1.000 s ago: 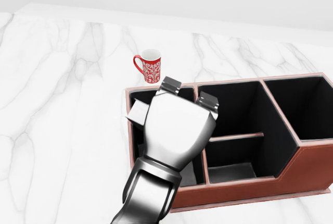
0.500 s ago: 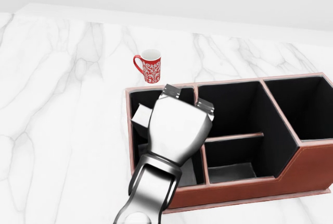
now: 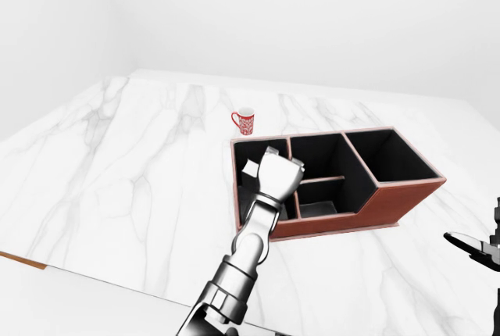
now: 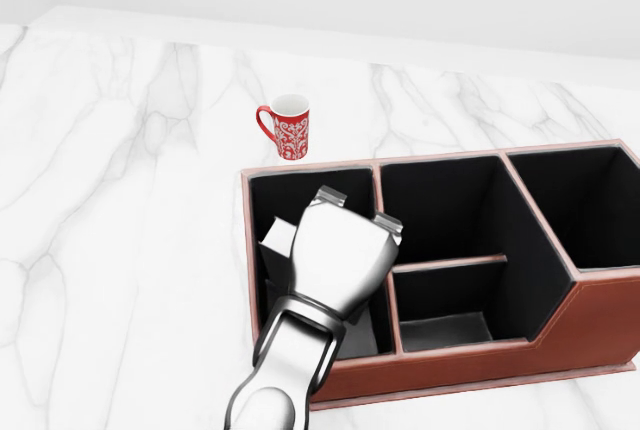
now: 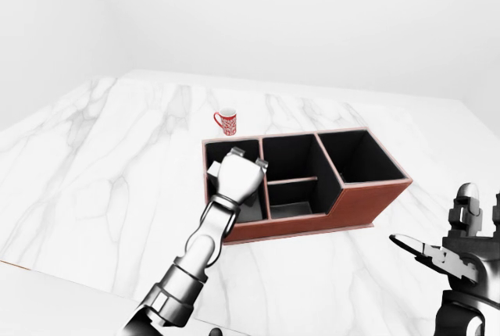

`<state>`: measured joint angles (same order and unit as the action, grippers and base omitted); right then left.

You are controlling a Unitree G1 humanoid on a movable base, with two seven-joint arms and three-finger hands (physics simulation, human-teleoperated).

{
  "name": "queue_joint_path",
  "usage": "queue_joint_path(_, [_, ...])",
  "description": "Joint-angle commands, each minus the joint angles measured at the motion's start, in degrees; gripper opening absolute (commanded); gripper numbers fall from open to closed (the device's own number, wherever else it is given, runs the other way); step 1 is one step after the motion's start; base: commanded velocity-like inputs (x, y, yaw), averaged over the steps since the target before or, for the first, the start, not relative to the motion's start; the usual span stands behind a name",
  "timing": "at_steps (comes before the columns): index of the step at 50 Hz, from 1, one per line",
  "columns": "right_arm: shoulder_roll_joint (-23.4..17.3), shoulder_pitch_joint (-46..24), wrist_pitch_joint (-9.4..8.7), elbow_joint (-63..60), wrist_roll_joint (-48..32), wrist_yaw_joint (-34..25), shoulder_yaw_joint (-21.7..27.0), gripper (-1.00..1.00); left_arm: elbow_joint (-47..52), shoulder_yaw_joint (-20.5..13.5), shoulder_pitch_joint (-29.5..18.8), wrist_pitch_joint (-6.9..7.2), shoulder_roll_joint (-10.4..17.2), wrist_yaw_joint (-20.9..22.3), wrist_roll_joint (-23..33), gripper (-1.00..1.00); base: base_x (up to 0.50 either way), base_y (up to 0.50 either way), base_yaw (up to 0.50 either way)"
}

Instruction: Pick up the book and place it in the left compartment of the caddy.

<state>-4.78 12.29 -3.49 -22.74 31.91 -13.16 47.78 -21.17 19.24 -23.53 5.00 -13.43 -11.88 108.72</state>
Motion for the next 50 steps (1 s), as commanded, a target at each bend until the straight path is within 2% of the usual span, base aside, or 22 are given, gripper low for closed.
queue_joint_path(1, [-0.04,-0.13,0.33,0.42,-0.14,-0.18,-0.08,1.00,-6.29,-0.59,-2.86,0.00,-0.03,-4.64,-2.05,-1.00,0.00,0.00,0.00])
queue_joint_path(17, [0.11,0.07,0.23,0.00,-0.28,-0.23,-0.27,1.00,-17.83,-2.23,-7.45,0.00,0.01,-10.00,-5.50,-1.00,0.00,0.00,0.00])
queue_joint_path(40, [0.25,0.03,0.40,0.19,-0.81,-0.46,-0.49,1.00,-27.50,-3.40,-11.92,0.00,0.84,-13.60,-9.36,-0.97,0.00,0.00,0.00])
queue_joint_path(41, [0.25,-0.01,0.55,0.41,-0.85,-0.53,-0.55,1.00,-27.87,-3.38,-12.05,0.00,0.87,-13.69,-9.38,-0.73,0.00,0.00,0.00])
queue_joint_path(42, [0.18,-0.16,0.78,0.78,-0.99,-0.54,-0.61,1.00,-28.14,-3.32,-12.08,0.00,0.78,-13.86,-9.49,0.13,0.00,0.00,0.00])
queue_joint_path(45, [0.13,-0.14,0.94,0.98,-1.02,-0.52,-0.72,1.00,-27.64,-2.99,-11.82,0.00,0.76,-13.75,-9.48,1.00,0.00,0.00,0.00])
queue_joint_path(50, [0.17,0.08,0.69,0.57,-0.88,-0.41,-0.66,1.00,-24.67,-2.67,-10.75,0.00,1.30,-12.22,-9.13,1.00,0.00,0.00,0.00])
